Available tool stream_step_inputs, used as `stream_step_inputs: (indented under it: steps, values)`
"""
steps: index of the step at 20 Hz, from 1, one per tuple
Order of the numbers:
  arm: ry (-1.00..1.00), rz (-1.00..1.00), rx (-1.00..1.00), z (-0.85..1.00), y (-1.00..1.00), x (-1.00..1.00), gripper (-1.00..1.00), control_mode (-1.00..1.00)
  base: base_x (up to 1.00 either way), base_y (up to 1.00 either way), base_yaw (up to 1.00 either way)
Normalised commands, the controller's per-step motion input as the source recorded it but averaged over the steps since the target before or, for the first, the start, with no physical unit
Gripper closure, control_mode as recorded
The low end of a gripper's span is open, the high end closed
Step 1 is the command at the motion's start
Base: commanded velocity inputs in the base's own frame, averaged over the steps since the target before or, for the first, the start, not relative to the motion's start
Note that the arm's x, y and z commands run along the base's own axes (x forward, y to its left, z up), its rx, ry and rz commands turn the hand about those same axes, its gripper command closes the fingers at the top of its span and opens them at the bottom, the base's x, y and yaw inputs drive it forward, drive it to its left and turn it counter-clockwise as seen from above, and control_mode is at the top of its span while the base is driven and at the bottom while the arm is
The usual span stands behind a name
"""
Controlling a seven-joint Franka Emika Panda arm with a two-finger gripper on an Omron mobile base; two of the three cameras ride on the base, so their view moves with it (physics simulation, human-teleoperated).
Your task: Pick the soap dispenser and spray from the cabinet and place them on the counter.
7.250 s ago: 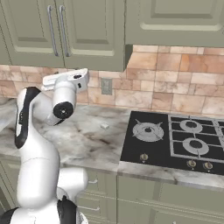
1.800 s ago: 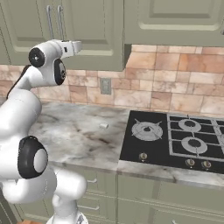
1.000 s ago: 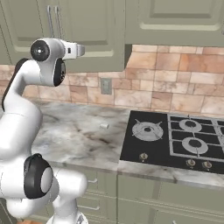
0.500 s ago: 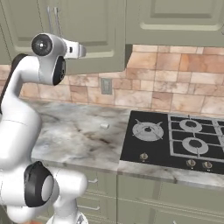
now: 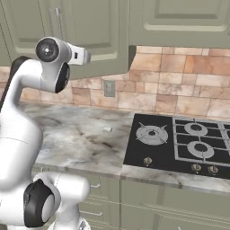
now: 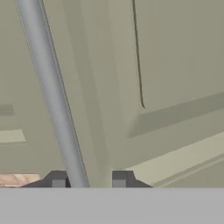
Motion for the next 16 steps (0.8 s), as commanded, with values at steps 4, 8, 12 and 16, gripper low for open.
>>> stream_step_inputs:
  steps: [4, 8, 12, 16]
  values:
    - [0.0, 0.03, 0.07, 0.1, -0.56, -0.31, 1.0, -1.0, 0.0, 0.0, 0.0]
    - [0.0, 0.03, 0.08, 0.08, -0.61, -0.24, 1.0, -1.0, 0.0, 0.0, 0.0]
    - [0.0, 0.03, 0.1, 0.09, -0.68, -0.26, 1.0, -1.0, 0.0, 0.0, 0.0]
    - [0.0, 0.03, 0.11, 0.06, -0.72, -0.22, 1.0, -1.0, 0.0, 0.0, 0.0]
